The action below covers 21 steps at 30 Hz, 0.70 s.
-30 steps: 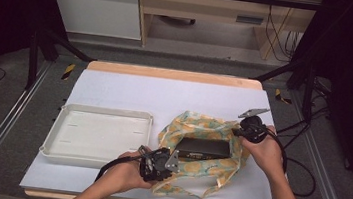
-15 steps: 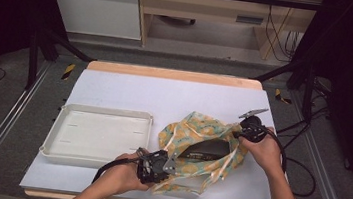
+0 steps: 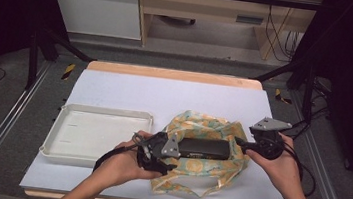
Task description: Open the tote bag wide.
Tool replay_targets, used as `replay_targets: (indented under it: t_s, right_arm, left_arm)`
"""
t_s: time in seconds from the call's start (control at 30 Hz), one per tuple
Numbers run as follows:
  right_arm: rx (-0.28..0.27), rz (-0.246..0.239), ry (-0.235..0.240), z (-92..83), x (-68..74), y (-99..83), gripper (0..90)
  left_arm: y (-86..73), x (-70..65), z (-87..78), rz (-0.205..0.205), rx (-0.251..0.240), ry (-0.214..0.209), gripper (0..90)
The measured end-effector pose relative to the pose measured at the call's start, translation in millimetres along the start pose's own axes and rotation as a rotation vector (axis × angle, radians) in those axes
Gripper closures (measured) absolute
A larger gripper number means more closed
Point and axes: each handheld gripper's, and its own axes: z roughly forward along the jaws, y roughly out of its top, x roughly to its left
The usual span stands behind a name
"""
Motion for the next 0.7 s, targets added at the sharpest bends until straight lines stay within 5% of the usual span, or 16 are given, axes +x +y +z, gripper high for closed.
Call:
replay_targets:
  t_s: [0.13, 0.33, 0.4, 0.7]
  right_arm:
    - [-0.028, -0.041, 0.040, -15.3, 15.8, -3.0, 34.4]
    - [-0.021, -0.102, 0.106, -26.5, 33.9, -11.6, 31.4]
    - [-0.011, -0.149, 0.144, -30.2, 45.9, -20.4, 29.3]
    - [0.050, -0.225, 0.196, -15.4, 59.5, -43.2, 27.2]
  left_arm:
    - [5.9, 22.2, 3.7, -0.033, 0.026, 0.061, 40.8]
    - [7.7, 53.3, 24.4, -0.095, 0.057, 0.066, 34.3]
    - [11.2, 56.6, 33.4, -0.087, 0.083, 0.061, 31.4]
    - [14.0, 60.8, 54.8, -0.082, 0.125, 0.069, 31.5]
